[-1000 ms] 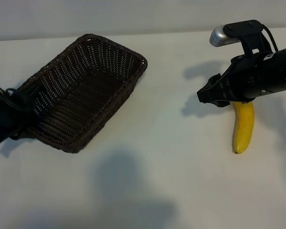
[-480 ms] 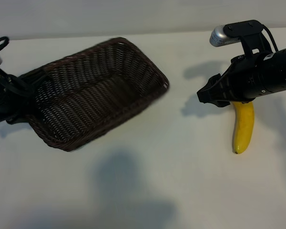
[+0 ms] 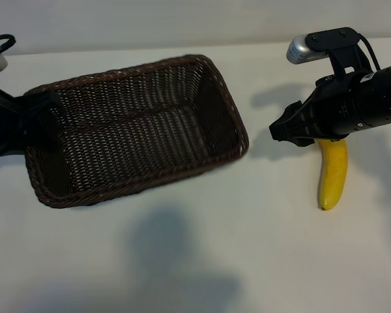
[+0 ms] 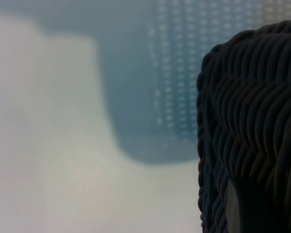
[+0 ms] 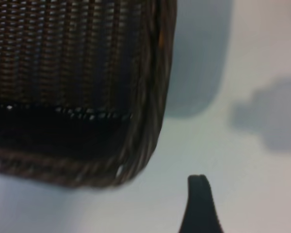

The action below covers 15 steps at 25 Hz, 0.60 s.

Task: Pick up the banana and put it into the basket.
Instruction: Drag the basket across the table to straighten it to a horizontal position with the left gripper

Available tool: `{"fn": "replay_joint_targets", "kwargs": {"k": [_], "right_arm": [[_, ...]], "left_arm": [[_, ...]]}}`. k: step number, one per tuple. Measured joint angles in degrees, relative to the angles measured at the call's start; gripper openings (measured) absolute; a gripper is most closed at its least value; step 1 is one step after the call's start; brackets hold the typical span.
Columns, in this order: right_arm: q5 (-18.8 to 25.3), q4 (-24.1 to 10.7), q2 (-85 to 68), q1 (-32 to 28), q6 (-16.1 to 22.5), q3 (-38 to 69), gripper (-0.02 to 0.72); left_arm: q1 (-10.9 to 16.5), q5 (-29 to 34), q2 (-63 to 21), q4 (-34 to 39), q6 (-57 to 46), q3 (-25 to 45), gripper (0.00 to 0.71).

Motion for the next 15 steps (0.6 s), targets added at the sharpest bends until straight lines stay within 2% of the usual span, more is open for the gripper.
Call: {"fn": "replay_joint_targets", "kwargs": {"k": [6,15], "right_arm": [[0.00,0.00,0.00,0.00,0.00,0.00,0.505],[0.00,0.00,0.00,0.00,0.00,0.00,0.505]], "left_arm": [[0.00,4.80,3.54,-0.46,5.46,-3.67,0.160],[-0.87,4.81,10.19,-0.46,9.95,-6.17,0.159]]}}
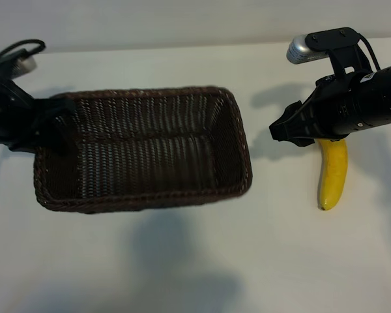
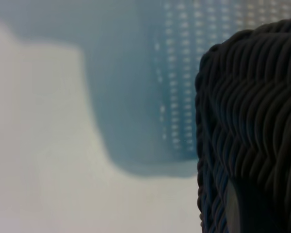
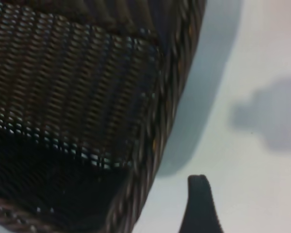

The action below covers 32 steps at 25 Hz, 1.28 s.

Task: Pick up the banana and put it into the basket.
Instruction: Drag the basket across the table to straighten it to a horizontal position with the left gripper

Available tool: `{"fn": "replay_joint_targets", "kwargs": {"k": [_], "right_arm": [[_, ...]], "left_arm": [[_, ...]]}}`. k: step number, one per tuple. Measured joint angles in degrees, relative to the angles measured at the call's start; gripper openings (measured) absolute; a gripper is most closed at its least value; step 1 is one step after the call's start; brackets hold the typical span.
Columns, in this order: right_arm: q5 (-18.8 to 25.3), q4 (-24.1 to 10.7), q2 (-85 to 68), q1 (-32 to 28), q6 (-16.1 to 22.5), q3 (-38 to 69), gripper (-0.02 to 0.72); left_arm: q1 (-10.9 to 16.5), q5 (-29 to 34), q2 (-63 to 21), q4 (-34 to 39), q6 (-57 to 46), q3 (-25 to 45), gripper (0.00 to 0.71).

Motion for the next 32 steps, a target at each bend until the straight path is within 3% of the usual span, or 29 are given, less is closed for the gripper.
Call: {"fn": "replay_joint_targets", "kwargs": {"k": [10,20,32], "right_arm": [[0.00,0.00,0.00,0.00,0.00,0.00,0.505],[0.00,0.00,0.00,0.00,0.00,0.00,0.505],[0.00,0.00,0.00,0.00,0.00,0.00,0.505]], "left_arm": [[-6.14,-5.27,4.92,-2.05,0.77,-0.20,0.159],[-6.32,-9.90,7.51,-6.73,6.03,-0.20,0.159],[-6.32,-9.95,7.99,-7.35,7.76,-0.20,0.159]]}}
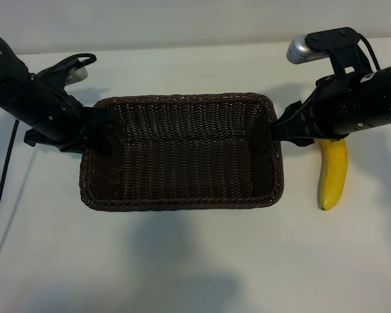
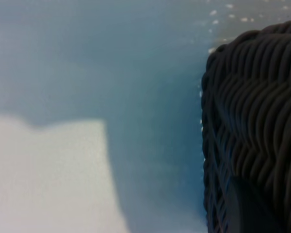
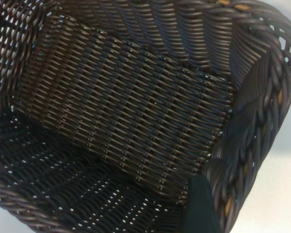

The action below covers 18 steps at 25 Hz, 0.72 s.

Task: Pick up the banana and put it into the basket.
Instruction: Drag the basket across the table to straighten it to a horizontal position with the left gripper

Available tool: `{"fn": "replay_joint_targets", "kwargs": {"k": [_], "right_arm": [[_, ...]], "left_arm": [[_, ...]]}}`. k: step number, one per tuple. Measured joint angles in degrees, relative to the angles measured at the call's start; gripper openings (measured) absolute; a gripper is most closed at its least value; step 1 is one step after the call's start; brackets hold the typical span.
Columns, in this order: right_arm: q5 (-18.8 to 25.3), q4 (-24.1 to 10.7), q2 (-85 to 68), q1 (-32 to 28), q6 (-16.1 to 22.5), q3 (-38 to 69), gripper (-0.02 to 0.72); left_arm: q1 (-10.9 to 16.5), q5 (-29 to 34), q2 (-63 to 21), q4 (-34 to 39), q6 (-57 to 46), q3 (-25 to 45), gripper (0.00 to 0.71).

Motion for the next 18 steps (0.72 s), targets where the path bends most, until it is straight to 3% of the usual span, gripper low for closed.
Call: {"fn": "replay_joint_targets", "kwargs": {"k": [4,13,18], "right_arm": [[0.00,0.00,0.00,0.00,0.00,0.00,0.505],[0.00,0.00,0.00,0.00,0.00,0.00,0.505],[0.00,0.00,0.00,0.00,0.00,0.00,0.505]], "left_arm": [[0.00,0.00,0.00,0.00,0.05,0.00,0.178],[0.00,0.66,-0.56,1.93,-2.97,-0.27,0.484],[0.00,3.77,-4.52,6.39,-6.18,-0.47,0.521]]}}
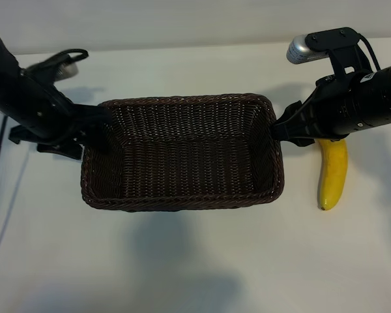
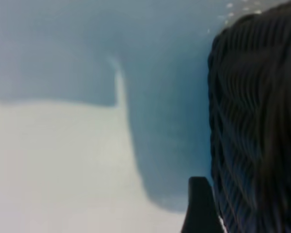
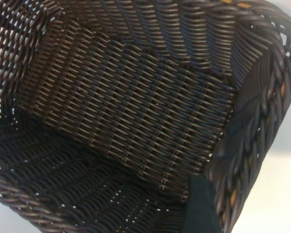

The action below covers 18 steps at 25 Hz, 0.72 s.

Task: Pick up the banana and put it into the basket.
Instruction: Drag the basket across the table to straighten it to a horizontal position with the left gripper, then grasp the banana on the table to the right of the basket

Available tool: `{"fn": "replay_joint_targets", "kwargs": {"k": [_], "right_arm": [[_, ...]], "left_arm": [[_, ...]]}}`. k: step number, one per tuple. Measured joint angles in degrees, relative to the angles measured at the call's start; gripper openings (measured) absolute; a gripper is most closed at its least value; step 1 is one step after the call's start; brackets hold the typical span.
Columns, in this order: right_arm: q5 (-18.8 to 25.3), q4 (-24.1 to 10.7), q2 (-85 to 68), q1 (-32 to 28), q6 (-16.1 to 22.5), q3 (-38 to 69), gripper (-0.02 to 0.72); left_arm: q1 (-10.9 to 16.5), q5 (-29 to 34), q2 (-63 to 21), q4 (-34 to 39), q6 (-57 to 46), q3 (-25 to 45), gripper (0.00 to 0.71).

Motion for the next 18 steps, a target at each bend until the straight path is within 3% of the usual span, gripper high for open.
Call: {"fn": "replay_joint_targets", "kwargs": {"k": [5,9,18], "right_arm": [[0.00,0.00,0.00,0.00,0.00,0.00,0.505],[0.00,0.00,0.00,0.00,0.00,0.00,0.505],[0.06,0.00,0.00,0.00,0.05,0.00,0.505]], "left_arm": [[0.00,1.45,-5.06,0.36,-0.82,-0.26,0.523],[0.00,5.83,-6.45,2.29,-2.27,-4.68,0.523],[0.00,16.19,-6.45,26.36,-14.08,-18.07,0.523]]}}
